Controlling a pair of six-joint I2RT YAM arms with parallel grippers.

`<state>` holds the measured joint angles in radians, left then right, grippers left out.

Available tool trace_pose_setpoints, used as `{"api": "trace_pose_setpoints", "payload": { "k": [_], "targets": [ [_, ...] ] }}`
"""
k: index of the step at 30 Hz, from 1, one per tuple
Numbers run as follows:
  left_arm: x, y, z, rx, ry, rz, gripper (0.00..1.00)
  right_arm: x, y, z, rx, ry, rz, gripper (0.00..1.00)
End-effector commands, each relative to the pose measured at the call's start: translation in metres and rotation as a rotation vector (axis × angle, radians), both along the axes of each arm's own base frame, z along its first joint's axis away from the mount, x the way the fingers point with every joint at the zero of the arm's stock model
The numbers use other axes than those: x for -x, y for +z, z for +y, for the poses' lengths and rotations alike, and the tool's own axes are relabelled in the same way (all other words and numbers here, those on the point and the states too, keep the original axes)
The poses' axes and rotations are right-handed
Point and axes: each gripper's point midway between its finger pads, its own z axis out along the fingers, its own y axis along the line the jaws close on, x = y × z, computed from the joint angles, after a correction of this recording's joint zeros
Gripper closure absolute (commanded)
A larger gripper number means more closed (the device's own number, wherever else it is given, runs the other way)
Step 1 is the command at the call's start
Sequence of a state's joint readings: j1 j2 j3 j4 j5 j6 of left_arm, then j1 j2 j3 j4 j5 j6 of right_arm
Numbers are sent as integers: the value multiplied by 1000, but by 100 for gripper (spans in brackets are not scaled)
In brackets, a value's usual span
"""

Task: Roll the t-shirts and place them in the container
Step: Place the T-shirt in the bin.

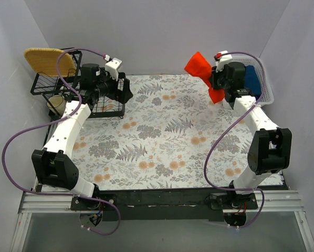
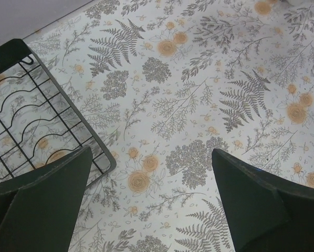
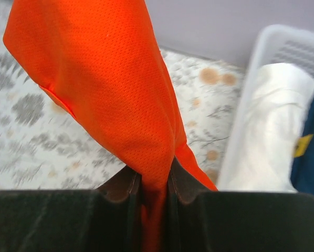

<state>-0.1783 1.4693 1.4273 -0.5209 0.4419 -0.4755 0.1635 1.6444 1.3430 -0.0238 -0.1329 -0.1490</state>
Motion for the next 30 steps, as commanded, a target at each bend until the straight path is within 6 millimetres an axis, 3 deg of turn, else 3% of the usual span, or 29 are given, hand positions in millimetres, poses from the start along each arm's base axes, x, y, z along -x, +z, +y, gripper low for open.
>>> {"api": "trace_pose_setpoints", "payload": {
  "k": [1, 5, 6, 7, 8, 9, 15, 19, 20, 22, 23, 25, 26, 28, 30],
  "targets": [
    [-2, 11, -7, 18, -41, -8, 2, -34, 64, -56, -149, -280, -217, 99],
    [-14, 0, -16, -1, -53, -15, 2, -48, 64, -96, -142, -415, -244, 99],
    [-16, 0, -17, -2, -52, -19, 2, -55, 55, -111, -133, -458, -236, 99],
    [-20, 1, -17, 0, -46, -27, 2, -59, 59, -118, -137, -480, -246, 99],
    [-22, -1, -18, 3, -44, -21, 2, -66, 50, -119, -141, -490, -227, 99],
    [-25, -6, -19, 5, -46, -9, 2, -68, 47, -145, -163, -548, -218, 99],
    [-26, -28, -29, 50, -74, 55, 2, -93, 36, -189, -116, -667, -229, 99],
    [-31, -37, -29, 50, -55, 61, 2, -108, 20, -197, -55, -681, -211, 99],
    [-32, -39, -29, 48, -54, 63, 2, -114, 5, -197, -44, -682, -183, 99],
    [-35, -42, -27, 39, -44, 70, 2, -123, 5, -199, -31, -696, -187, 99],
    [-36, -43, -27, 33, -42, 69, 2, -128, -9, -199, 7, -691, -172, 99],
    [-38, -46, -25, 25, -36, 76, 2, -138, -8, -198, 26, -688, -184, 99],
    [-39, -48, -25, 22, -34, 79, 2, -143, -25, -198, 59, -693, -156, 99],
    [-38, -53, -25, 18, -34, 92, 2, -152, -24, -197, 80, -699, -167, 99],
    [-38, -58, -26, 19, -35, 104, 2, -157, -40, -197, 117, -727, -146, 99]
  ]
}}
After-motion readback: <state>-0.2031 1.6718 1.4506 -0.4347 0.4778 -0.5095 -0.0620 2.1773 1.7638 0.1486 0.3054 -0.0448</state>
